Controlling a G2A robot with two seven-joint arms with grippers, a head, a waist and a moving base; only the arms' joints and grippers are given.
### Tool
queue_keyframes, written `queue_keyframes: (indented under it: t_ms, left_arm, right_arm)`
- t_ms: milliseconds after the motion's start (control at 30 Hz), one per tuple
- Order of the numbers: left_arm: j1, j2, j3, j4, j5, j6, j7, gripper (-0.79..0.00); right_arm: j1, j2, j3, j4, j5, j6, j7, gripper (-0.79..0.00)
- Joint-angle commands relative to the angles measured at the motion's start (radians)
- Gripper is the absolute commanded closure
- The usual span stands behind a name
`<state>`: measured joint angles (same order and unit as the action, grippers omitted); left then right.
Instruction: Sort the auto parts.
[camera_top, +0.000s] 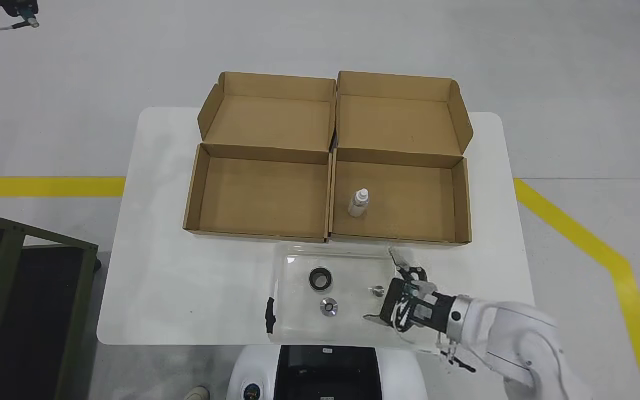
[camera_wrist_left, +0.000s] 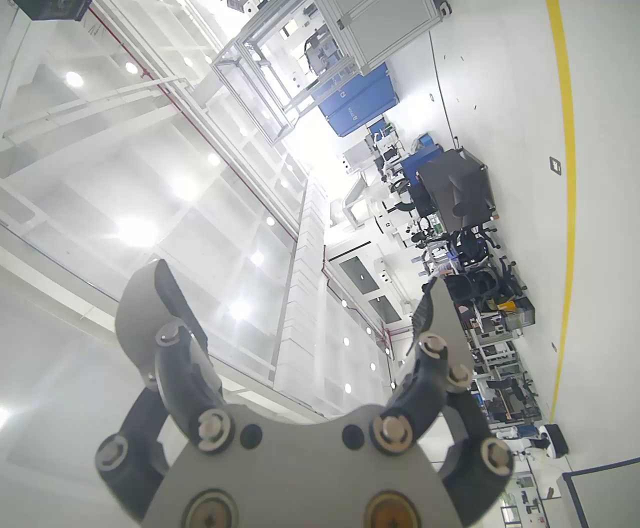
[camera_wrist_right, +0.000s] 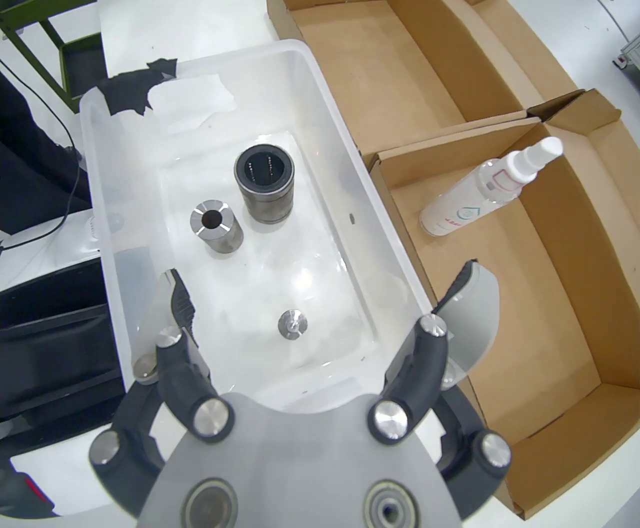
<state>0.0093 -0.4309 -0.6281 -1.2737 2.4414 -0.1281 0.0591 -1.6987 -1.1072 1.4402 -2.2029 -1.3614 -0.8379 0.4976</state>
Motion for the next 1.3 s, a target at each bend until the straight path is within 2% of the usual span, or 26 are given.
queue_keyframes:
  t_ms: [0, 200, 367, 500, 833, 967, 1267]
  left_arm:
    - [0.000, 0.000, 0.000, 0.000, 0.000, 0.000, 0.000, -0.785]
    - [0.000, 0.000, 0.000, 0.000, 0.000, 0.000, 0.000, -0.785]
    - [0.000, 0.000, 0.000, 0.000, 0.000, 0.000, 0.000, -0.785]
    - [0.000, 0.000, 0.000, 0.000, 0.000, 0.000, 0.000, -0.785]
    - [0.000, 0.000, 0.000, 0.000, 0.000, 0.000, 0.000, -0.785]
    - [0.000, 0.000, 0.000, 0.000, 0.000, 0.000, 0.000, -0.785]
    - [0.000, 0.000, 0.000, 0.000, 0.000, 0.000, 0.000, -0.785]
  right_arm:
    - [-0.005, 0.003, 0.002, -0.005, 0.005, -0.004, 0.017, -0.785]
    - [0.005, 0.009, -0.016, -0.002, -0.014, -0.005, 0.069, -0.779]
    - [0.021, 0.012, -0.038, 0.021, -0.016, 0.009, 0.085, -0.711]
    - [0.037, 0.014, -0.058, 0.035, -0.024, 0.016, 0.103, -0.597]
    - [0.081, 0.019, -0.110, 0.083, -0.071, 0.030, 0.134, -0.539]
    - [0.089, 0.021, -0.126, 0.094, -0.083, 0.035, 0.145, -0.403]
    - [0.105, 0.027, -0.154, 0.106, -0.114, 0.042, 0.175, -0.391]
